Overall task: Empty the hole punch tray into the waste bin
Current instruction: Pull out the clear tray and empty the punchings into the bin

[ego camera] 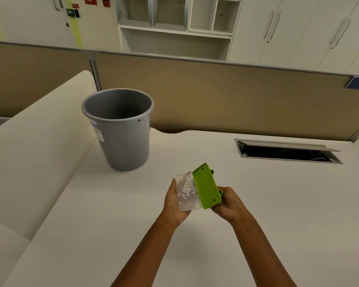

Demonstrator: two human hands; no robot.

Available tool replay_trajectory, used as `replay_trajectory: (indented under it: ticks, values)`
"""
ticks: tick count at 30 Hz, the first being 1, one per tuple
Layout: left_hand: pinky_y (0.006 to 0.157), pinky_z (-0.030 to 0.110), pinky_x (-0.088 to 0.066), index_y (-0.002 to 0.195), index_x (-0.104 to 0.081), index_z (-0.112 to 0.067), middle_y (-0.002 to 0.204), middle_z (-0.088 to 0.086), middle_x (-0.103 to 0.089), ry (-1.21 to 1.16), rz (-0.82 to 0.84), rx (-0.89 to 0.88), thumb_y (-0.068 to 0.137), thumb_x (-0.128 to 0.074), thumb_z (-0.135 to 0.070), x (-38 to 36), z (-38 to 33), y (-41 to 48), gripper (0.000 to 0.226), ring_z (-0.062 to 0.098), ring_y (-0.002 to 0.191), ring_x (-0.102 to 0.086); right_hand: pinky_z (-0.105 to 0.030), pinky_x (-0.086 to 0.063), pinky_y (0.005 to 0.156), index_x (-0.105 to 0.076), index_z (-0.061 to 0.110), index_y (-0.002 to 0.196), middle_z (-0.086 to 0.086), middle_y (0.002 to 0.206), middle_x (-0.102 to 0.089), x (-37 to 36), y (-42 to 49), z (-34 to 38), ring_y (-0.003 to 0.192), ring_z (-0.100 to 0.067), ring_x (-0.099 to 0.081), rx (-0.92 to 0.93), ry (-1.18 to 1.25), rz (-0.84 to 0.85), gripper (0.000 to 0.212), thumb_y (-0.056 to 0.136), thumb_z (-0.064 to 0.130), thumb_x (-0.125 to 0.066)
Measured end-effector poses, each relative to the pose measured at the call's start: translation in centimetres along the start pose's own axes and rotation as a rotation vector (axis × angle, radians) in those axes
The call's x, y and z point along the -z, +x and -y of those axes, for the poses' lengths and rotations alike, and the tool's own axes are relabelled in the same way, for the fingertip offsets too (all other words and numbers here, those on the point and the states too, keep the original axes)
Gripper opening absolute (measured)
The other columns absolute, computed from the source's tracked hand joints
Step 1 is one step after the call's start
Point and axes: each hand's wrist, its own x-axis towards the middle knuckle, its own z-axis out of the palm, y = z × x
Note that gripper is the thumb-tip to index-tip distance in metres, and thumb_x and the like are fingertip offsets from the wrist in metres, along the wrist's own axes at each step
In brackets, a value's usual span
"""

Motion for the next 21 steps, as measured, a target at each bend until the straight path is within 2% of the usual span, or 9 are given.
replay_trajectory:
  ticks: [6,12,16,17,19,21]
  values:
    - [0.061,0.028,-0.058,0.102,-0.057,-0.014,0.076,0.008,-0.076,0.008,-0.080,0.010,0.099,-0.018,-0.040,0.7,-0.1,0.2,0.047,0.020,0.067,-0.072,-0.034,-0.059,0.045,-0.061,-0.008,0.090,-0.022,0.064,-0.072,-0.1,-0.3,0.2,0.052,-0.027,-0.071,0.032,-0.037,0.036,0.027,0.095,0.009,-0.039]
    - [0.061,0.030,-0.058,0.102,-0.058,-0.012,0.077,0.011,-0.076,-0.005,-0.113,0.015,0.098,-0.020,-0.040,1.1,0.1,0.5,0.048,0.023,0.071,-0.072,-0.034,-0.060,0.052,-0.059,-0.006,0.098,-0.023,0.080,-0.068,0.0,-0.2,0.2,0.055,-0.026,-0.071,0.057,-0.090,0.041,0.026,0.096,0.011,-0.039]
    - [0.063,0.027,-0.057,0.100,-0.059,-0.012,0.075,0.012,-0.074,-0.019,-0.162,0.039,0.097,-0.020,-0.044,1.9,-0.3,0.5,0.050,0.024,0.085,-0.057,-0.022,-0.054,0.043,-0.062,0.004,0.087,-0.005,0.050,-0.068,0.8,0.4,1.0,0.041,-0.013,-0.063,0.190,-0.199,-0.046,0.026,0.096,0.009,-0.038]
    - [0.061,0.027,-0.057,0.099,-0.059,-0.011,0.073,0.012,-0.074,-0.024,-0.173,0.043,0.097,-0.020,-0.044,2.1,-0.4,0.5,0.051,0.024,0.084,-0.056,-0.020,-0.052,0.043,-0.063,0.005,0.089,-0.002,0.050,-0.065,1.0,0.5,1.2,0.042,-0.011,-0.060,0.234,-0.278,-0.078,0.025,0.095,0.008,-0.038]
    - [0.059,0.026,-0.057,0.097,-0.059,-0.010,0.072,0.013,-0.074,-0.046,-0.184,0.042,0.097,-0.021,-0.044,2.3,-0.5,0.4,0.050,0.024,0.082,-0.057,-0.024,-0.050,0.050,-0.061,0.004,0.105,-0.008,0.075,-0.064,1.5,1.0,1.4,0.063,-0.017,-0.059,0.308,-0.466,-0.145,0.025,0.095,0.006,-0.037]
    - [0.058,0.027,-0.058,0.097,-0.059,-0.010,0.072,0.014,-0.074,-0.053,-0.181,0.040,0.097,-0.021,-0.043,2.5,-0.7,0.4,0.051,0.025,0.075,-0.063,-0.031,-0.049,0.060,-0.057,0.002,0.118,-0.016,0.100,-0.058,2.4,2.0,1.3,0.084,-0.026,-0.055,0.367,-0.634,-0.288,0.029,0.096,0.007,-0.039]
